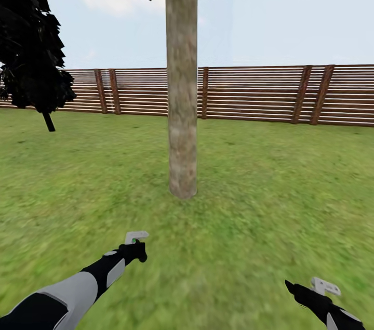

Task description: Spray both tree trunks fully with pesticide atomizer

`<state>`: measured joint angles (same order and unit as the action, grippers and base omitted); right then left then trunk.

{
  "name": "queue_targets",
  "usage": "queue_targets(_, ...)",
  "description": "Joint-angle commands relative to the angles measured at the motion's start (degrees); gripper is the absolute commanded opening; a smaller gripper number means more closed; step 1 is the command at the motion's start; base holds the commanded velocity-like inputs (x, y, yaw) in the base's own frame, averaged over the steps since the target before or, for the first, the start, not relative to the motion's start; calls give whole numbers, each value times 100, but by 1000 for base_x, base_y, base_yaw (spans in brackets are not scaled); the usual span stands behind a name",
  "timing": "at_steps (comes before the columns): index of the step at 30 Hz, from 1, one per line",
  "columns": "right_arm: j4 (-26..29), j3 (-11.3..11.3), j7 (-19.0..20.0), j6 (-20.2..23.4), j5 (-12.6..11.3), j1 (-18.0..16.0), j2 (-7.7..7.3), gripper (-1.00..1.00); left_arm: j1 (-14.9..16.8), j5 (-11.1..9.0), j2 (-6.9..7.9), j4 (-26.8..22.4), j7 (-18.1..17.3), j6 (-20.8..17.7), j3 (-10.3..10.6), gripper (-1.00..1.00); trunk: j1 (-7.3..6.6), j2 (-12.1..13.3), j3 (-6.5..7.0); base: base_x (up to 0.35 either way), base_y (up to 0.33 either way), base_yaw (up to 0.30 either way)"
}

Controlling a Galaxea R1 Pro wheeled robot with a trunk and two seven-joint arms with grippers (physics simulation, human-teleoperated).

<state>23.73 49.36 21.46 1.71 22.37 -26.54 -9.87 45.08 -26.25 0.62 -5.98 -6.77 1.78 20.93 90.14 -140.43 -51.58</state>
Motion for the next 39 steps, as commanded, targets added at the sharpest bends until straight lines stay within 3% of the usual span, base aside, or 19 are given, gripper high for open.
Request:
queue_targets(1, -3, -2, 1, 2, 2, 0, -2, 100, 0, 2, 0, -2, 0, -4, -1, -100, 0, 0, 0, 336, 0, 0)
queue_targets(16, 41, 2, -151, 4, 22, -3, 3, 100, 0, 7, 0, 0, 7, -32, 16, -100, 0, 0, 0, 336, 0, 0)
queue_targets(19, 48, 2, -762, 10, 17, -1, 11, 100, 0, 16, -6, -4, 7, -219, 22, -100, 0, 0, 0, 336, 0, 0)
queue_targets(21, 35, -12, -1531, 18, 21, -2, 19, 100, 0, 21, -8, -7, 6, -281, 24, -100, 0, 0, 0, 336, 0, 0)
queue_targets(22, 27, -16, -1708, 18, 24, -3, 36, 100, 0, 22, -8, -8, 4, -295, 24, -100, 0, 0, 0, 336, 0, 0)
queue_targets(26, -3, -204, -1944, 14, 37, -4, 74, 100, 0, 22, -9, -9, 1, -314, 25, -100, 0, 0, 0, 336, 0, 0)
queue_targets(28, -12, -568, -1974, 14, 35, -2, 78, 100, 0, 23, -9, -9, 1, -323, 25, -100, 0, 0, 0, 336, 0, 0)
queue_targets(31, -10, -979, -1977, 13, 32, -3, 74, 100, 0, 23, -9, -9, 1, -326, 25, -100, 0, 0, 0, 336, 0, 0)
queue_targets(33, -9, -1068, -1917, 13, 31, -3, 74, 100, 0, 21, -9, -9, 0, -327, 25, -100, 0, 0, 0, 336, 0, 0)
queue_targets(35, -9, -1110, -1496, 13, 28, -3, 73, 100, 0, 18, -9, -8, 0, -327, 25, -100, 0, 0, 0, 336, 0, 0)
queue_targets(37, -3, -1114, -787, 13, 16, -3, 72, 100, 0, 18, -9, -9, 0, -327, 25, -100, 0, 0, 0, 336, 0, 0)
queue_targets(39, -1, -1113, -453, 13, 6, -3, 65, 100, 0, 16, -11, -9, 0, -327, 25, -100, 0, 0, 0, 336, 0, 0)
